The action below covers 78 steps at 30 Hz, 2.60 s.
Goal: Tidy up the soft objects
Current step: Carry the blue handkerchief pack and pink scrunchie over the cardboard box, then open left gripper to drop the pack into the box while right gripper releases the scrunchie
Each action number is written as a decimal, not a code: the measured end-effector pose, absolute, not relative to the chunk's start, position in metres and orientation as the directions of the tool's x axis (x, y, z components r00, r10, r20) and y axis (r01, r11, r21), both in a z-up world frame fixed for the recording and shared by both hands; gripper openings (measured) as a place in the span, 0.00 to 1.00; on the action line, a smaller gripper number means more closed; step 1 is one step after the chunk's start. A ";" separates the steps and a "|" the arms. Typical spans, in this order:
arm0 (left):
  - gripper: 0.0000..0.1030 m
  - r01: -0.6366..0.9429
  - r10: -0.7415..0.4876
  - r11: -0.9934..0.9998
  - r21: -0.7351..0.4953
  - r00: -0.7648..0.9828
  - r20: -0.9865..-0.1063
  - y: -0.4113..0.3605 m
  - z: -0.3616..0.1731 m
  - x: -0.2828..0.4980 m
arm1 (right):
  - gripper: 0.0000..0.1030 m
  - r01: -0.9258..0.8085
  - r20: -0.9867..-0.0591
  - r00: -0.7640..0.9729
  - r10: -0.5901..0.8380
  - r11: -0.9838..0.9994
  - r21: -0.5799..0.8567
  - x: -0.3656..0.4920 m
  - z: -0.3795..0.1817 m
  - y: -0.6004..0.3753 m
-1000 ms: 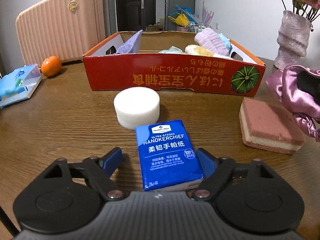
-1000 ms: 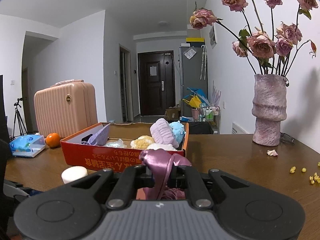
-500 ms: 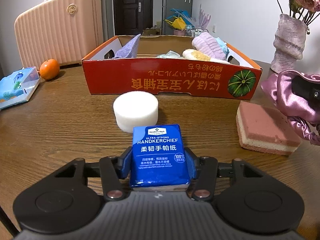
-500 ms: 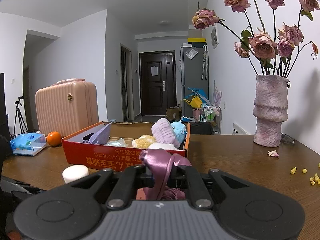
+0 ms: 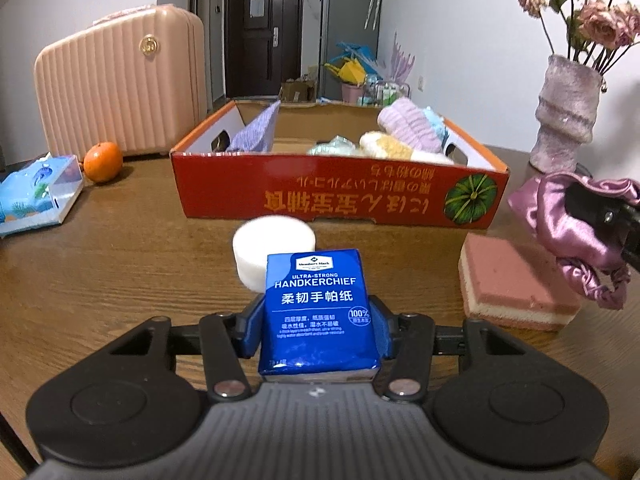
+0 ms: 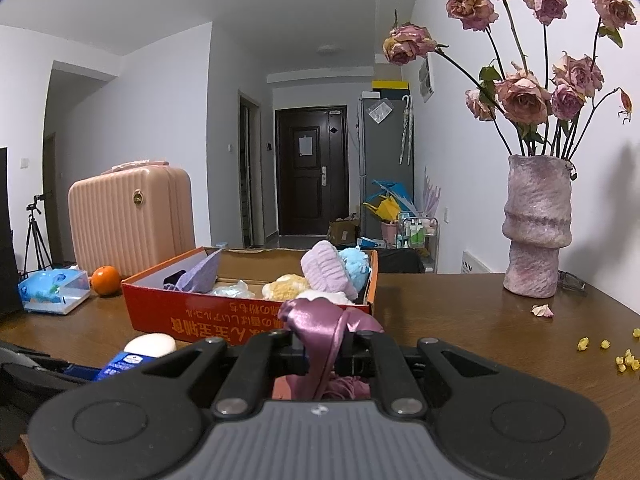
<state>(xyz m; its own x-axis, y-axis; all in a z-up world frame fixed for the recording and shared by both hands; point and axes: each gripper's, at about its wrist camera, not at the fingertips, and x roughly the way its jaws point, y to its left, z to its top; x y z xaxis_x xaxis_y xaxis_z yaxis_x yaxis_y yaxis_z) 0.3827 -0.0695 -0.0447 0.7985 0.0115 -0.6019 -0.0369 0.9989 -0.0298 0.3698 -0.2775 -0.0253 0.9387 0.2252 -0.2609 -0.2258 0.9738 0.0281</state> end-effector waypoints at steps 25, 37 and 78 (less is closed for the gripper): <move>0.51 -0.064 0.023 0.995 -0.080 0.898 -0.440 -0.043 0.005 0.369 | 0.10 -0.208 -0.180 0.959 0.217 0.976 0.070 0.363 -0.007 -0.255; 0.51 -0.106 0.053 0.987 -0.117 0.920 -0.389 -0.018 0.023 0.385 | 0.10 -0.205 -0.158 0.963 0.221 0.973 0.108 0.380 0.000 -0.236; 0.51 -0.134 0.072 0.977 -0.165 0.940 -0.334 0.007 0.034 0.488 | 0.10 -0.238 -0.120 0.960 0.251 0.965 0.113 0.475 0.003 -0.186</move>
